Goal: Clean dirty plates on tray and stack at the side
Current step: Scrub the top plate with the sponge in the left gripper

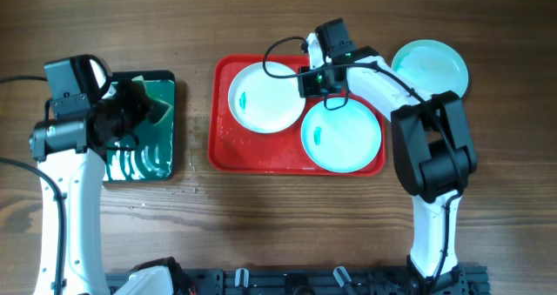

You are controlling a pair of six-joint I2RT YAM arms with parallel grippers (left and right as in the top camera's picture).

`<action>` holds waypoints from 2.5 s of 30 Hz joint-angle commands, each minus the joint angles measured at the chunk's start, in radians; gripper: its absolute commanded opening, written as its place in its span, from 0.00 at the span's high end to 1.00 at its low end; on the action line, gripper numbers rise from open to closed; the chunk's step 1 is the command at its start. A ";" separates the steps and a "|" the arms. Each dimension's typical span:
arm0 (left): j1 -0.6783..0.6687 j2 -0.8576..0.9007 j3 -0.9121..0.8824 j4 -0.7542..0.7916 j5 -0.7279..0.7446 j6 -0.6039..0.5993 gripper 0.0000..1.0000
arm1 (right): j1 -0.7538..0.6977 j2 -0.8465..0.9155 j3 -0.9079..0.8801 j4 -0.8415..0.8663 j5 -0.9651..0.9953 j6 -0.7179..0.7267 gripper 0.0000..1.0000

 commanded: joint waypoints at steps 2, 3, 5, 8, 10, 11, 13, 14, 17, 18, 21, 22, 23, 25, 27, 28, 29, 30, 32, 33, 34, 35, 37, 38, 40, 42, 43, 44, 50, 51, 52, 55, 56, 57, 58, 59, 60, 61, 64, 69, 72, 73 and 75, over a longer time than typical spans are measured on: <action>-0.077 0.033 0.013 0.031 0.042 0.013 0.96 | 0.013 -0.019 0.009 -0.084 -0.032 -0.023 0.96; -0.105 0.048 0.013 0.048 0.042 0.013 0.96 | 0.014 -0.019 0.010 -0.098 -0.032 -0.035 0.96; -0.144 0.077 0.013 0.083 0.041 0.012 0.96 | 0.016 -0.019 0.009 -0.107 -0.032 -0.039 0.96; -0.208 0.146 0.013 0.155 0.042 0.011 0.96 | 0.019 -0.019 0.010 -0.137 -0.032 -0.041 0.96; -0.254 0.202 0.013 0.193 0.042 0.012 0.96 | 0.021 -0.019 0.010 -0.158 -0.032 -0.049 0.96; -0.283 0.238 0.013 0.212 0.042 0.011 0.96 | 0.022 -0.019 0.010 -0.172 -0.032 -0.064 0.96; -0.330 0.301 0.013 0.256 0.042 0.011 0.96 | 0.027 -0.019 0.009 -0.177 -0.032 -0.063 0.96; -0.348 0.326 0.013 0.279 0.042 0.007 0.96 | 0.029 -0.019 0.009 -0.175 -0.032 -0.062 0.96; -0.412 0.416 0.013 0.365 0.042 0.000 0.96 | 0.039 -0.019 0.009 -0.173 -0.002 -0.010 0.92; -0.431 0.441 0.013 0.386 0.042 0.000 0.96 | 0.040 -0.019 0.010 -0.179 0.001 0.002 0.91; -0.489 0.506 0.013 0.438 0.042 0.001 0.96 | 0.044 -0.019 0.010 -0.184 0.002 0.001 0.92; -0.502 0.521 0.013 0.451 0.042 0.001 0.96 | 0.044 -0.019 0.010 -0.183 0.002 0.001 0.92; -0.519 0.542 0.013 0.467 0.038 0.001 0.96 | 0.044 -0.019 0.010 -0.183 0.002 0.002 0.92; -0.545 0.579 0.013 0.480 -0.005 0.001 0.96 | 0.044 -0.019 0.010 -0.185 0.002 0.002 0.92; -0.552 0.599 0.013 0.476 -0.047 0.001 0.96 | 0.044 -0.019 0.010 -0.188 0.002 0.002 0.92; -0.553 0.610 0.013 0.473 -0.063 0.002 0.96 | 0.044 -0.019 0.010 -0.188 0.002 0.002 0.92; -0.553 0.623 0.013 0.467 -0.084 0.002 0.96 | 0.044 -0.019 0.010 -0.188 0.002 0.002 0.92; -0.553 0.630 0.013 0.462 -0.104 0.002 0.96 | 0.044 -0.019 0.010 -0.188 0.002 0.002 0.92; -0.553 0.642 0.013 0.447 -0.156 0.002 0.96 | 0.044 -0.019 0.010 -0.188 0.002 0.002 0.92; -0.553 0.645 0.013 0.432 -0.188 0.002 0.96 | 0.044 -0.019 0.009 -0.188 0.002 0.002 0.92; -0.553 0.645 0.013 0.412 -0.214 0.002 0.96 | 0.044 -0.019 0.010 -0.188 0.002 0.002 0.92; -0.553 0.645 0.013 0.392 -0.245 0.006 0.96 | 0.044 -0.019 0.010 -0.188 0.002 0.001 0.92; -0.552 0.645 0.013 0.353 -0.347 0.008 0.96 | 0.044 -0.019 0.009 -0.190 0.002 0.002 0.93; -0.552 0.645 0.014 0.340 -0.393 0.008 0.96 | 0.044 -0.019 0.009 -0.192 0.002 0.001 0.93; -0.552 0.641 0.014 0.308 -0.500 0.008 0.96 | 0.044 -0.019 0.009 -0.193 0.003 0.002 0.93; -0.552 0.627 0.015 0.284 -0.561 0.008 0.96 | 0.043 -0.019 0.009 -0.198 0.022 0.002 0.93; -0.552 0.614 0.016 0.277 -0.570 0.008 0.96 | 0.044 -0.019 0.010 -0.202 0.034 0.002 0.93; -0.552 0.599 0.016 0.274 -0.568 0.008 0.96 | 0.044 -0.019 0.010 -0.207 0.050 0.002 0.94; -0.554 0.475 0.016 0.272 -0.434 0.008 0.96 | 0.044 -0.019 0.010 -0.209 0.050 0.016 0.95; -0.554 0.463 0.016 0.274 -0.365 0.008 0.96 | 0.044 -0.019 0.010 -0.209 0.050 0.016 0.95; -0.554 0.461 0.016 0.276 -0.300 0.008 0.96 | 0.043 -0.019 0.009 -0.209 0.050 0.016 0.95; -0.562 0.504 0.015 0.279 -0.055 0.008 0.96 | 0.044 -0.019 0.009 -0.205 0.050 0.017 0.95; -0.567 0.523 0.015 0.279 -0.056 0.008 0.96 | 0.044 -0.019 0.009 -0.205 0.050 0.016 0.95; -0.572 0.547 0.015 0.279 -0.056 0.008 0.96 | 0.044 -0.019 0.010 -0.205 0.050 0.016 0.95; -0.574 0.563 0.014 0.278 -0.055 0.008 0.96 | 0.044 -0.019 0.009 -0.206 0.050 0.016 0.95; -0.577 0.579 0.013 0.275 -0.056 0.008 0.96 | 0.044 -0.019 0.010 -0.206 0.050 0.017 0.96; -0.578 0.599 0.013 0.272 -0.056 0.008 0.96 | 0.044 -0.019 0.009 -0.207 0.050 0.016 0.96; -0.578 0.610 0.013 0.271 -0.064 0.008 0.96 | 0.044 -0.019 0.009 -0.208 0.050 0.017 0.96; -0.577 0.611 0.014 0.254 -0.177 0.008 0.96 | 0.044 -0.019 0.010 -0.215 0.050 0.016 0.96; -0.577 0.574 0.021 0.198 -0.407 0.008 0.96 | 0.044 -0.019 0.010 -0.228 0.050 0.016 0.95; -0.577 0.522 0.023 0.162 -0.533 0.008 0.96 | 0.044 -0.019 0.010 -0.227 0.050 0.017 0.96; -0.577 0.503 0.023 0.159 -0.554 0.008 0.96 | 0.044 -0.019 0.010 -0.227 0.050 0.017 0.96; -0.577 0.453 0.023 0.156 -0.569 0.008 0.96 | 0.043 -0.019 0.010 -0.227 0.050 0.017 0.96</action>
